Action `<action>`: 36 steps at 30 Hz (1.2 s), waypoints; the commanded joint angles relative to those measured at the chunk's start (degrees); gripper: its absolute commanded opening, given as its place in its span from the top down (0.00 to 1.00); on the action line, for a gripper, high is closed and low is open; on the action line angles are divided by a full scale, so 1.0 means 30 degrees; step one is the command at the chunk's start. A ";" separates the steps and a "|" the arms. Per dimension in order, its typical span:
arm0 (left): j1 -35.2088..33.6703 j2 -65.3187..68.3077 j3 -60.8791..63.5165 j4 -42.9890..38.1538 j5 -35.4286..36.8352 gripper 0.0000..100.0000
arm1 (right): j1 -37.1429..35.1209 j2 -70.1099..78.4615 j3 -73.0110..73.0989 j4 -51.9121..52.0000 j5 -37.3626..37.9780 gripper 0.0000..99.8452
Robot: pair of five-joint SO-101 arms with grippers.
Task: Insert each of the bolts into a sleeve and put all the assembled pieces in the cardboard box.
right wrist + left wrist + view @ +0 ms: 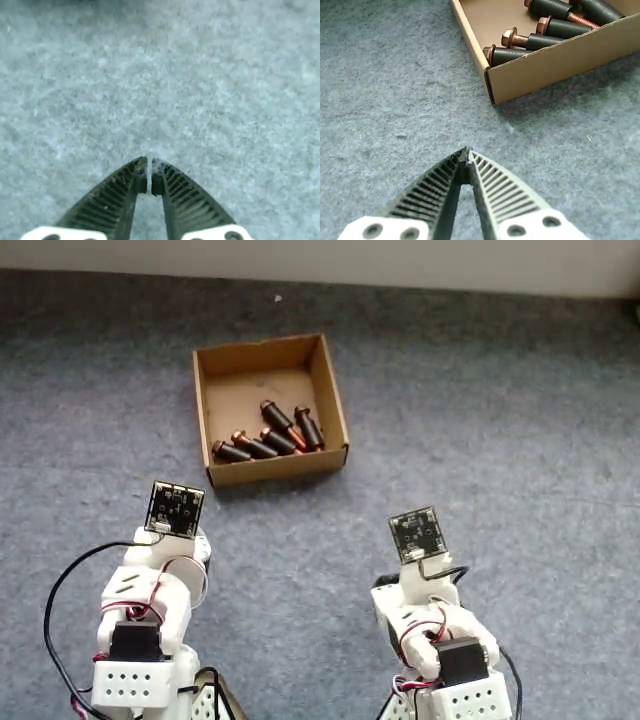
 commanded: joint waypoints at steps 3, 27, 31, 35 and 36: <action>0.0073 0.0073 0.0484 0.1817 -0.0117 0.99 | 0.0190 -0.0132 0.2945 0.0484 0.0205 0.99; 0.0073 -0.0103 0.0484 0.5919 -0.0117 0.99 | 0.0190 -0.0132 0.2945 0.0484 0.0205 0.99; 0.0073 -0.0103 0.0484 0.5919 -0.0117 0.99 | 0.0190 -0.0132 0.2945 0.0484 0.0205 0.99; 0.0073 -0.0103 0.0484 0.5919 -0.0117 0.99 | 0.0190 -0.0132 0.2945 0.0484 0.0205 0.99; 0.0073 -0.0103 0.0484 0.5919 -0.0117 0.99 | 0.0190 -0.0132 0.2945 0.0484 0.0205 0.99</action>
